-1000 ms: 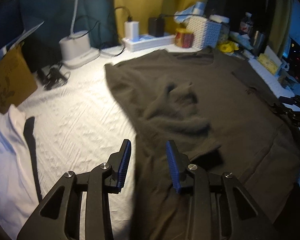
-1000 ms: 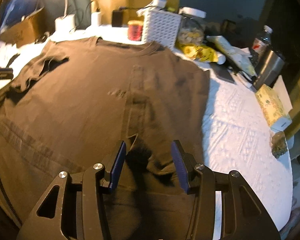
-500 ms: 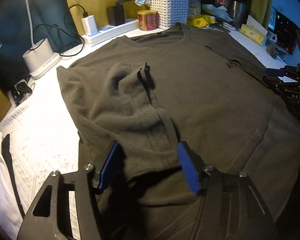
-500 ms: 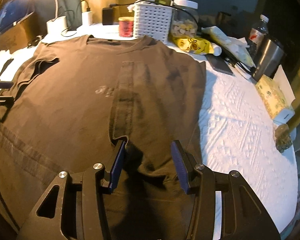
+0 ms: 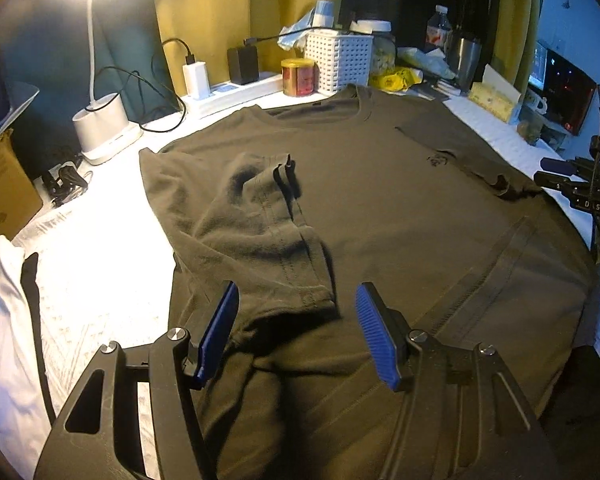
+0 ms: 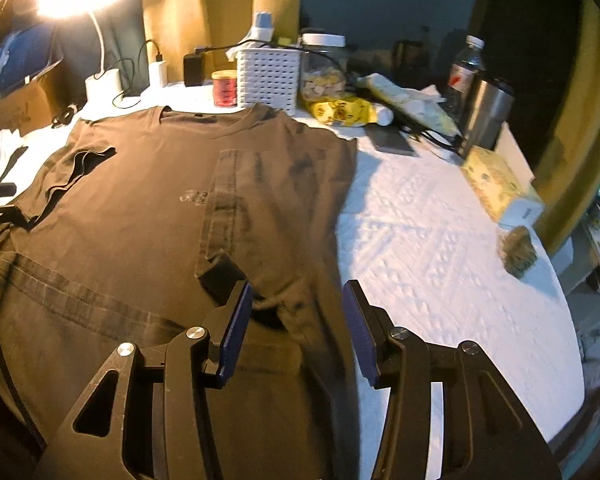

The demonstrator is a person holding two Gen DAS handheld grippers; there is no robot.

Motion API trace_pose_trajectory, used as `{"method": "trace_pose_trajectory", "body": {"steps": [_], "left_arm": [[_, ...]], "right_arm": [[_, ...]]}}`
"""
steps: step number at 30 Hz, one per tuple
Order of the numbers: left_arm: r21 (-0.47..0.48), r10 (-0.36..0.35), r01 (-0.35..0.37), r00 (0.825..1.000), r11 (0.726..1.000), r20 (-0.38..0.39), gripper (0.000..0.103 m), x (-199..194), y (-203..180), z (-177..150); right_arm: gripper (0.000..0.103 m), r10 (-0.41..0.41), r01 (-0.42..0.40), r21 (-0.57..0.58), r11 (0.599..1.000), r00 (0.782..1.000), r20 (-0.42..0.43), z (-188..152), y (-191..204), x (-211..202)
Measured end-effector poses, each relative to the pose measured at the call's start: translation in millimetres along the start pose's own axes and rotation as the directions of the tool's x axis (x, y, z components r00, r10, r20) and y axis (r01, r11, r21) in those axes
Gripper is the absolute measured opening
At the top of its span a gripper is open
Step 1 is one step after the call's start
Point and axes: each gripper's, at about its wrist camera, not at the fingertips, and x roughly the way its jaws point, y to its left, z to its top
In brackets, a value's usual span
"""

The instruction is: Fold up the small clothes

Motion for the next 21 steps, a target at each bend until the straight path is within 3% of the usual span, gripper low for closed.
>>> {"method": "trace_pose_trajectory", "body": {"steps": [7,16,21], "left_arm": [[-0.012,0.004,-0.003,1.000,1.000,0.024,0.061,-13.8,-8.2,-11.3],[-0.056,0.040,-0.039,0.999,0.998,0.006,0.061,-23.1,-9.1,-37.6],[-0.087,0.076,-0.076,0.997,0.993,-0.002,0.061,-32.3,-1.9,-52.4]], "right_arm": [[0.050,-0.002,0.003,0.038,0.999,1.000,-0.009,-25.1,-8.2,-14.8],[0.050,0.132,-0.131,0.009,0.991,0.991,-0.021,-45.2,8.5,-20.3],[0.050,0.103,-0.101,0.024,0.995,0.993,-0.064,-49.6,2.8,-4.8]]}}
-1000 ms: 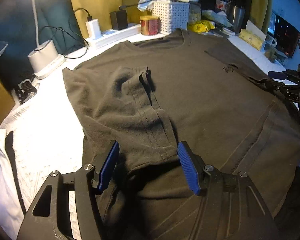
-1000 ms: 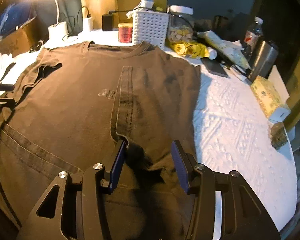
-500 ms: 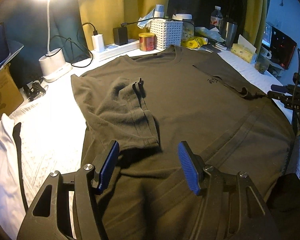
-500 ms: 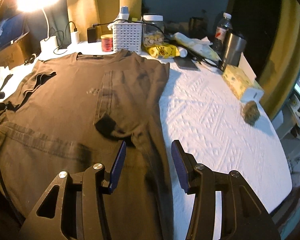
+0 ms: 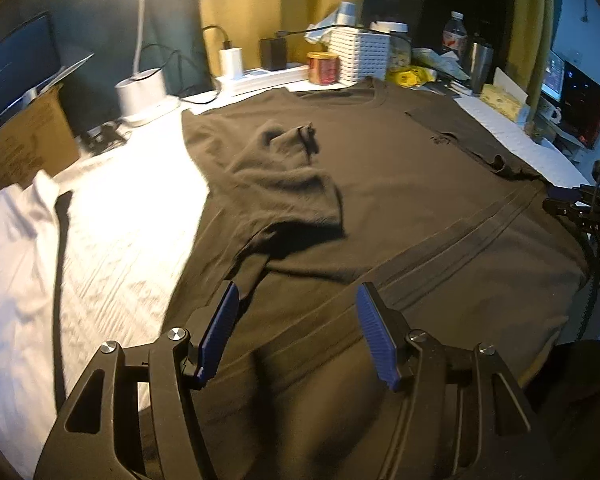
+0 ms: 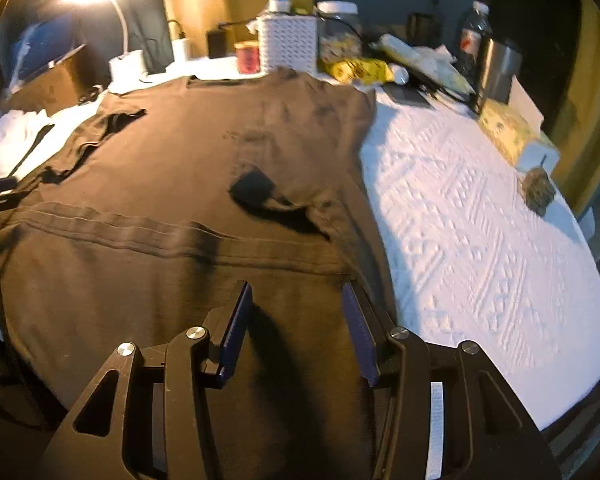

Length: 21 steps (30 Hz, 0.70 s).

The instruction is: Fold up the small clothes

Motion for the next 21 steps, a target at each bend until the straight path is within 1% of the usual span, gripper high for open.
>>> {"method": "trace_pose_trajectory", "body": {"steps": [7,9,14,18,21], "left_arm": [[-0.035,0.079,-0.079,0.997,0.996,0.005,0.061,-22.0,22.6,-19.1],[-0.047,0.091,-0.091,0.996,0.995,0.002,0.061,-25.0,28.9,-24.3],[-0.084,0.097,-0.098,0.995,0.992,-0.022,0.061,-28.5,44.3,-41.8],[-0.096,0.085,-0.087,0.996,0.992,-0.024,0.061,-33.7,49.3,-50.8],[-0.100,0.063,-0.065,0.998,0.993,-0.026,0.061,-37.4,51.6,-57.8]], "right_arm": [[0.050,-0.025,0.025,0.011,1.000,0.999,0.019,4.1,-7.1,-0.7],[0.050,-0.032,0.032,0.015,0.999,0.999,0.009,4.6,-9.5,3.2],[0.050,-0.047,0.047,0.042,0.998,0.999,0.012,5.7,-14.4,7.0],[0.050,-0.059,0.059,0.048,0.997,0.998,0.002,7.9,-16.1,10.8],[0.050,-0.033,0.032,0.056,0.998,0.999,0.013,10.0,-12.5,15.3]]}}
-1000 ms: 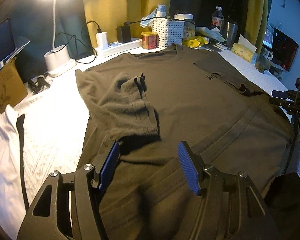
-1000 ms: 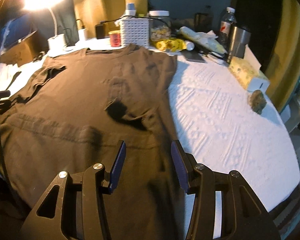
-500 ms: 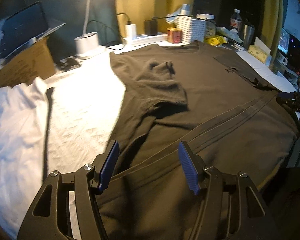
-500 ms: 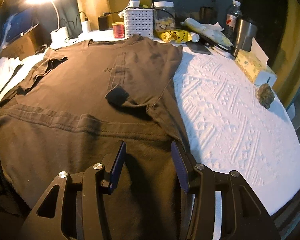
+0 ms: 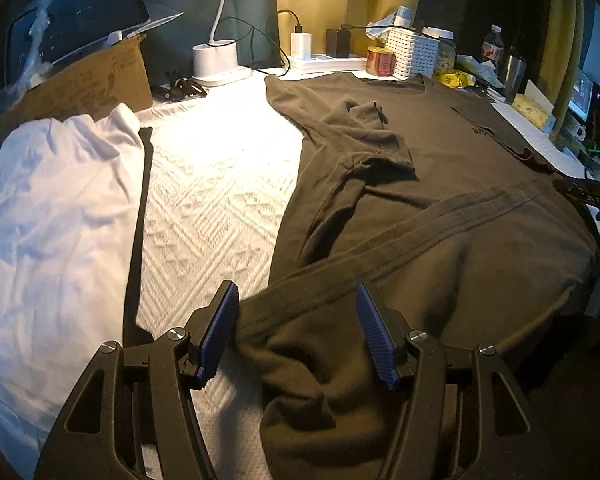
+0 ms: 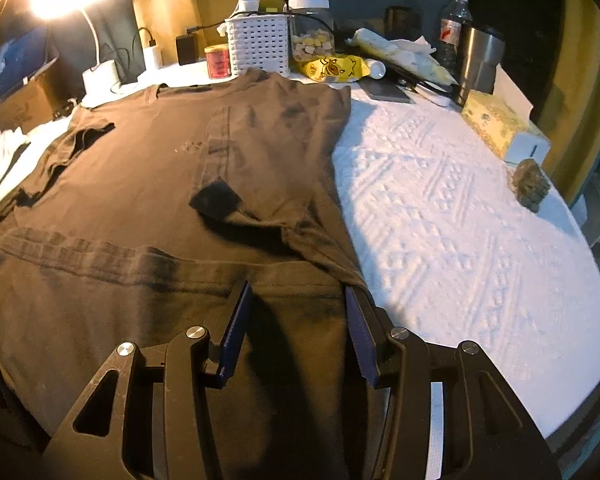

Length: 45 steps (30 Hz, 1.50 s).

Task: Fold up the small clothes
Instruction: 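Grasp the shirt hem with both grippers side by side, then lift the hem with both grippers and fold it over toward the collar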

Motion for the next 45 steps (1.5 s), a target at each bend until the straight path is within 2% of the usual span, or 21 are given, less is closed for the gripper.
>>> {"method": "trace_pose_trajectory", "body": {"steps": [1,2,3,4,6,10,11,12,13,14,16,22,33,45], "left_arm": [[0.004,-0.003,0.003,1.000,1.000,-0.003,0.061,-0.2,0.9,-2.7],[0.007,0.008,-0.008,1.000,1.000,-0.003,0.060,-0.5,0.9,-4.4],[0.004,0.027,-0.027,1.000,1.000,-0.003,0.060,-0.9,2.7,-6.2],[-0.005,0.038,-0.038,0.999,0.999,-0.003,0.060,-1.1,5.4,-7.5],[-0.033,0.050,-0.050,0.999,0.998,-0.001,0.060,-1.7,12.0,-7.7],[-0.065,0.060,-0.062,0.998,0.996,-0.024,0.060,5.0,23.8,-12.3],[-0.059,0.064,-0.064,0.998,0.996,-0.015,0.057,4.9,22.8,-13.3],[-0.050,0.060,-0.061,0.998,0.997,-0.013,0.051,5.0,21.3,-13.5],[-0.040,0.051,-0.051,0.999,0.998,-0.007,0.037,4.1,19.1,-12.8],[-0.031,0.040,-0.040,0.999,0.999,-0.005,0.032,3.2,16.9,-12.4],[-0.006,0.048,-0.048,0.999,0.999,0.009,0.010,0.3,12.1,-12.2],[0.022,0.049,-0.051,0.996,0.998,0.078,0.005,-19.1,4.3,-5.3],[0.041,0.048,-0.058,0.976,0.997,0.212,0.005,-44.7,-7.1,20.8],[0.043,0.055,-0.069,0.961,0.997,0.270,0.005,-42.5,-8.4,59.0]], "right_arm": [[0.049,0.010,-0.010,0.002,1.000,1.000,0.005,0.6,2.6,0.2],[0.038,0.022,-0.022,-0.002,1.000,1.000,0.006,1.0,5.1,0.3],[0.019,0.044,-0.044,-0.012,0.999,0.999,0.010,1.3,9.2,-0.1],[0.012,0.064,-0.064,-0.026,0.998,0.998,0.009,1.8,14.7,-0.8],[0.008,0.028,-0.027,-0.069,0.997,1.000,0.011,2.3,23.7,-2.4],[0.007,0.034,-0.031,-0.092,0.995,0.999,0.032,2.7,29.0,-11.1],[0.007,0.024,-0.019,-0.101,0.995,0.999,0.045,3.0,30.9,-15.7],[0.007,0.018,-0.012,-0.105,0.994,0.998,0.053,3.4,31.6,-18.5],[0.007,0.014,-0.008,-0.107,0.994,0.998,0.063,3.9,32.1,-22.2],[0.007,0.012,-0.004,-0.103,0.995,0.997,0.075,4.5,31.9,-26.9],[0.007,0.005,0.005,-0.097,0.995,0.995,0.096,5.8,31.1,-34.5],[0.007,-0.020,0.031,-0.073,0.997,0.989,0.150,7.7,22.9,-55.3],[0.007,-0.025,0.029,-0.016,0.999,0.978,0.205,9.5,7.0,-71.0],[0.007,-0.036,0.030,0.029,0.999,0.973,0.228,21.7,-6.1,-72.2]]}}
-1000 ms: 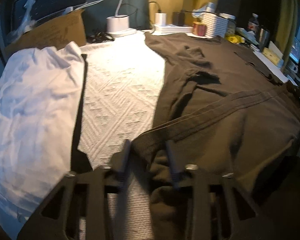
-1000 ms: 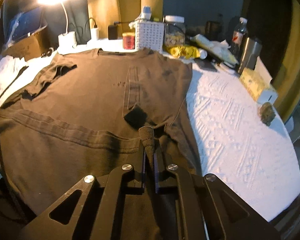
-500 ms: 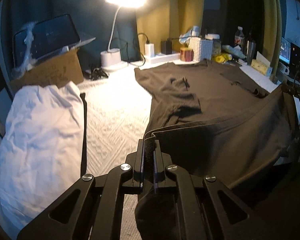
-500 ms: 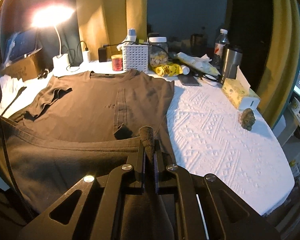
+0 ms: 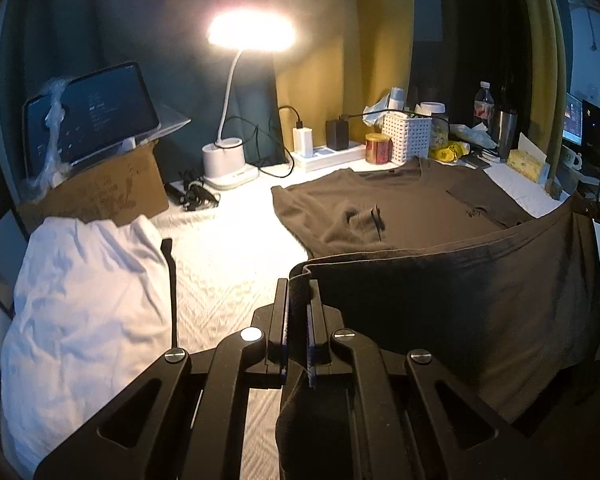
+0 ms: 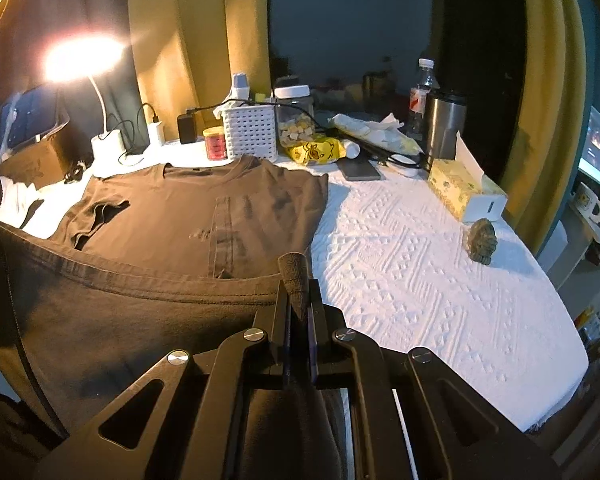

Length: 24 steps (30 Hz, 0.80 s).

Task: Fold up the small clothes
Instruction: 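Lift the hem with both grippers and fold it over toward the collar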

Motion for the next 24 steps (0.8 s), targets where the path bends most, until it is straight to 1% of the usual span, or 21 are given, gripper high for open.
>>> {"method": "trace_pose_trajectory", "body": {"steps": [15,24], "left_arm": [[0.004,0.021,-0.021,1.000,1.000,0.011,0.005,18.0,4.3,32.7],[0.002,0.025,-0.025,0.999,1.000,0.046,0.005,26.1,10.6,61.1]], "right_arm": [[0.007,0.001,-0.001,0.011,1.000,0.999,0.037,32.0,-8.3,10.8],[0.007,0.007,-0.008,0.019,1.000,0.997,0.075,57.8,-18.1,19.8]]}}
